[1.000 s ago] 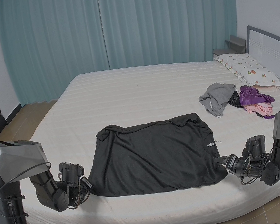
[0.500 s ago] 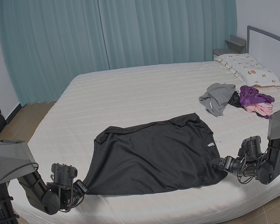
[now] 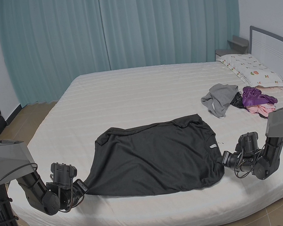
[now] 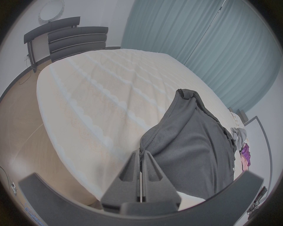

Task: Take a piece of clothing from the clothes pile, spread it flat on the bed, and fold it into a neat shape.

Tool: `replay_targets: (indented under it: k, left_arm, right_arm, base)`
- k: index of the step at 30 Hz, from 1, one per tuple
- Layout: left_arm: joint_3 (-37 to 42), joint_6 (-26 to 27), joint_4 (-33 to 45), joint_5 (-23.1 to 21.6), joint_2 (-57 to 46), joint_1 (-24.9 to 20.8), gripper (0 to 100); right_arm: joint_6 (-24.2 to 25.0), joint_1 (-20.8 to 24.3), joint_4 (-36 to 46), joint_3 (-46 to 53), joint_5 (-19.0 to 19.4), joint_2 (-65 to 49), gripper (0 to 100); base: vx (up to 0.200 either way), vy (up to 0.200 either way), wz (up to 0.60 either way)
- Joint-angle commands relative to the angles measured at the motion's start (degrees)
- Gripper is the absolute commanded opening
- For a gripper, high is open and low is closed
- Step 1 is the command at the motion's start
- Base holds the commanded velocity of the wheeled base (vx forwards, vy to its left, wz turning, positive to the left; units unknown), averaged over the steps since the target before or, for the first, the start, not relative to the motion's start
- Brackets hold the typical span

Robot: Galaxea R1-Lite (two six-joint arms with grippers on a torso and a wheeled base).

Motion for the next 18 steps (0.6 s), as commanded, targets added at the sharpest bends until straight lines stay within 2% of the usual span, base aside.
replay_targets:
  k: [1,4,5,13,18]
  left_arm:
    - [-1.2,-0.1,-0.2,0.0,0.3,0.4,0]
    - [-1.8,0.0,-0.2,0.0,0.5,0.5,0]
    - [-2.2,-0.1,-0.2,0.0,1.1,0.7,0]
    - [-4.3,-0.1,-0.4,0.0,2.6,1.6,0]
    - [-5.2,-0.1,-0.5,0.0,3.1,2.7,0]
  right_arm:
    - [0.1,-2.3,0.0,-7.4,0.2,-0.2,0]
    - [0.1,-3.1,0.6,-11.5,0.2,1.1,0]
    - [0.2,-3.2,2.1,-15.8,-0.1,3.1,0]
    - [0.5,-1.5,9.0,-31.5,-1.3,10.0,0]
    - [2.8,-1.5,9.5,-34.1,-2.4,11.6,0]
  base:
    - [0.0,0.0,0.0]
    - [0.0,0.0,0.0]
    - [0.0,0.0,0.0]
    - [0.0,0.0,0.0]
    - [0.0,0.0,0.0]
